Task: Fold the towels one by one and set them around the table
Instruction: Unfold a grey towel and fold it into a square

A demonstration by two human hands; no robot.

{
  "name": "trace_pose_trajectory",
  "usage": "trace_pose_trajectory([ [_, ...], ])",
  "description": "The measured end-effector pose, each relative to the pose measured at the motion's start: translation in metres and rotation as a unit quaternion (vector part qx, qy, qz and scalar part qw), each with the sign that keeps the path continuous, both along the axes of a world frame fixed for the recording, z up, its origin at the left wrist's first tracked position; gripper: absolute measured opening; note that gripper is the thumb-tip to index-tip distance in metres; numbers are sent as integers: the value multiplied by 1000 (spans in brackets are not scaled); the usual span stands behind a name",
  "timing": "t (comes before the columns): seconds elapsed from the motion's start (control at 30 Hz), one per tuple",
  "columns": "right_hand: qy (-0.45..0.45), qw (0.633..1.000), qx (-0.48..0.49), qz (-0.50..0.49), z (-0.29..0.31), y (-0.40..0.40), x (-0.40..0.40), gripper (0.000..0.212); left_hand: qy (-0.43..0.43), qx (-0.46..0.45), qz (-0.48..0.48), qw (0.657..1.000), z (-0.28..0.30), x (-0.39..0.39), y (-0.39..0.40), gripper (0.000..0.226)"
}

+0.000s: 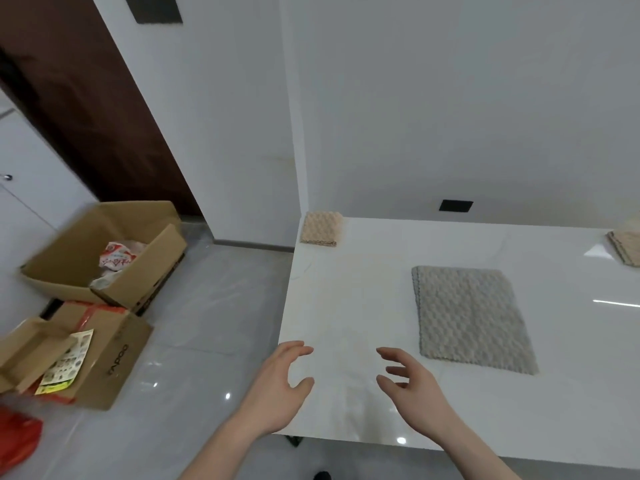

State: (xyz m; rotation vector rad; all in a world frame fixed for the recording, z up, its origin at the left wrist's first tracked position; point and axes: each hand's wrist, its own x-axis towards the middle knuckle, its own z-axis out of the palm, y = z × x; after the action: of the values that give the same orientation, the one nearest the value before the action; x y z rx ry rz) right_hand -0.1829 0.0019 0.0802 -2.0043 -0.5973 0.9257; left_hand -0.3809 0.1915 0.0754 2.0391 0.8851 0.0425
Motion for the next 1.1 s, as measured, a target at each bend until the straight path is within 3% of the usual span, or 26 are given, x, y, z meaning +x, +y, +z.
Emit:
trace_pose_trajectory([
  [0.23,1,999,-10,-37,-2,-19,1,43,32,-18,-40,999,-26,8,2,45],
  [0.63,-14,990,-25,-140,1,-103,74,40,69,-8,-176,982,-34,119,-52,48],
  [1.1,-15,997,-80,-17,-58,-208,264,41,175,-65,-73,980,-92,288,-175,58],
])
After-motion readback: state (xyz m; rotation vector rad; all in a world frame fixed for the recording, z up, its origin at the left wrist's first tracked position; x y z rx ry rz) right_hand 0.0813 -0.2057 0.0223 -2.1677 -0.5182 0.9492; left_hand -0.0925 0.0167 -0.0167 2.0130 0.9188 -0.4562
